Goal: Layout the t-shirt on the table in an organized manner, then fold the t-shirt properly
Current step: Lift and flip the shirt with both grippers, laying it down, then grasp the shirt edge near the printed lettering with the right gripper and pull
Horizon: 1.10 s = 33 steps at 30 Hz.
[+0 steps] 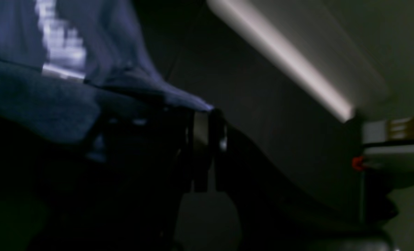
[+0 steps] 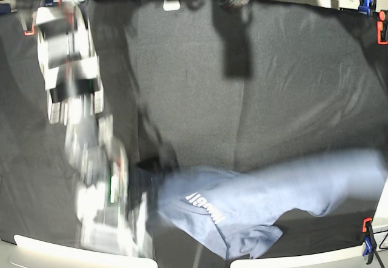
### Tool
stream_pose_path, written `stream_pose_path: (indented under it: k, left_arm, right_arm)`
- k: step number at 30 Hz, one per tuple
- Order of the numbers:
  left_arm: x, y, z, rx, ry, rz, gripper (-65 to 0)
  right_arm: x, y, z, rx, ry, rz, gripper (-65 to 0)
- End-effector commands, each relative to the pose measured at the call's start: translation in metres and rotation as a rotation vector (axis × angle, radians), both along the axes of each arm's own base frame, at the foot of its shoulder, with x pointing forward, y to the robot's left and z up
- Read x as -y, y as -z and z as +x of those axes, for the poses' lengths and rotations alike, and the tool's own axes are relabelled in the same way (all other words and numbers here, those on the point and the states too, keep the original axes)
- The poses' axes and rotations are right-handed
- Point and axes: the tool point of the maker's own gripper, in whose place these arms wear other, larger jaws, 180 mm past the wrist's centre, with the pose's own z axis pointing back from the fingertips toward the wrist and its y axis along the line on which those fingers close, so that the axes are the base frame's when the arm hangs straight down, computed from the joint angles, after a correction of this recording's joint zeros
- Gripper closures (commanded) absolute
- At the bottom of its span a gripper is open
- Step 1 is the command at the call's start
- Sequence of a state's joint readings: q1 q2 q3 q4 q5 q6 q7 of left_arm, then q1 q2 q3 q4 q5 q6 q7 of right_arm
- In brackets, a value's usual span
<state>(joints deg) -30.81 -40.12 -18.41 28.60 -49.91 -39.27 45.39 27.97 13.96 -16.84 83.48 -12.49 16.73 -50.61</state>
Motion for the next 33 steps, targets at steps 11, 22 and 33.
stream_pose_path:
  k: [11,22,33]
  left_arm:
    - [-0.005,0.037,-0.029,0.009,-0.06,0.046,0.0]
    - [-0.006,0.036,-0.029,0.011,-0.062,0.046,0.0]
    - [-0.006,0.036,-0.029,0.011,-0.063,0.045,0.0]
  right_arm:
    - [0.031,0.067,-0.054,-0.18,0.089,0.132,-16.0]
    - [0.035,0.012,-0.023,-0.102,0.1,0.387,-28.1]
    - [-0.032,-0.024,0.025,0.055,-0.023,0.541,-28.0]
